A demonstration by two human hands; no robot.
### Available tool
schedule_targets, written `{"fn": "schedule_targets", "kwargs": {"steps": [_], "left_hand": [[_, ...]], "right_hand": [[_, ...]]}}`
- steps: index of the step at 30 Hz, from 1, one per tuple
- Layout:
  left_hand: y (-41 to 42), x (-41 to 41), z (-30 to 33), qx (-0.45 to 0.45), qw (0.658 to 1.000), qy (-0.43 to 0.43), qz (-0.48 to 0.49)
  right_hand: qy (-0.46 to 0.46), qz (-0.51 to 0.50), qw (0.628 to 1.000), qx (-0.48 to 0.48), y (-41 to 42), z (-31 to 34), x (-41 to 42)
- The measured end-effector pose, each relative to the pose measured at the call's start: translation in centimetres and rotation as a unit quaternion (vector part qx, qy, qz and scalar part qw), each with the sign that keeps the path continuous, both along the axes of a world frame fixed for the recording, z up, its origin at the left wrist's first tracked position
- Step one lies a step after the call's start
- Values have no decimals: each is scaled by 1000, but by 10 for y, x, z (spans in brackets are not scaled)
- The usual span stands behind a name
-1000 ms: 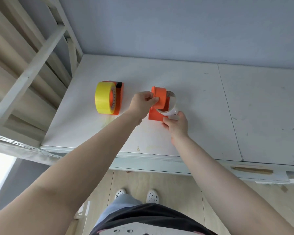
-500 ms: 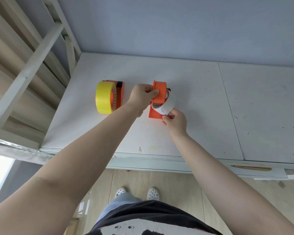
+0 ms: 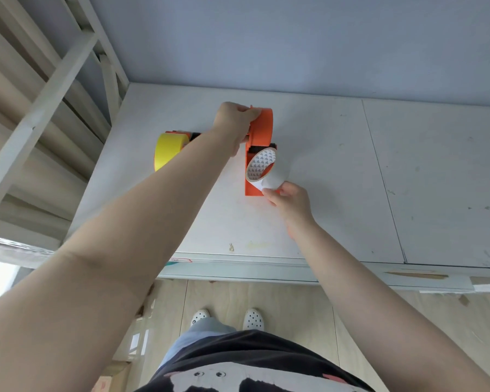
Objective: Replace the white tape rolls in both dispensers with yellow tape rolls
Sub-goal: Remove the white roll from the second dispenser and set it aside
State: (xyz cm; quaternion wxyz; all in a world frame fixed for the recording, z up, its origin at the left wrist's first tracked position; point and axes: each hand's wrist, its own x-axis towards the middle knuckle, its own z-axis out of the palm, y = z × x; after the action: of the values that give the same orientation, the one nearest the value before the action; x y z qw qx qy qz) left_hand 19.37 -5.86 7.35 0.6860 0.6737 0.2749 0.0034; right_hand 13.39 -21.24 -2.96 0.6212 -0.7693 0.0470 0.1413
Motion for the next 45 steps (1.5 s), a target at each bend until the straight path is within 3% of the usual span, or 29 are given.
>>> {"fn": "schedule_targets", "kwargs": {"steps": [3,12,19,34,41,45], "left_hand": [[1,8,7,9,1000,3,18],[5,-1,-2,89,991,-9,-96],[2,-3,-9,130,985,-31,-105],[-12,-19,-12,183,982,-35,-42],[-26,-105,-45,138,988,-39,48],[-44,-164,-66,104,992,-68,-40]], "right_hand": [[-6,-1,1000,-11,-2,-2,-2],[-87,-4,991,-103,-3,0,6],[-89,25,996,-13,-12,22,3],[-78,81,994,6,-27,34,-5],[-60,81,994,41,-36,35,-22],[-54,78,994,48,-37,38,-46]]}}
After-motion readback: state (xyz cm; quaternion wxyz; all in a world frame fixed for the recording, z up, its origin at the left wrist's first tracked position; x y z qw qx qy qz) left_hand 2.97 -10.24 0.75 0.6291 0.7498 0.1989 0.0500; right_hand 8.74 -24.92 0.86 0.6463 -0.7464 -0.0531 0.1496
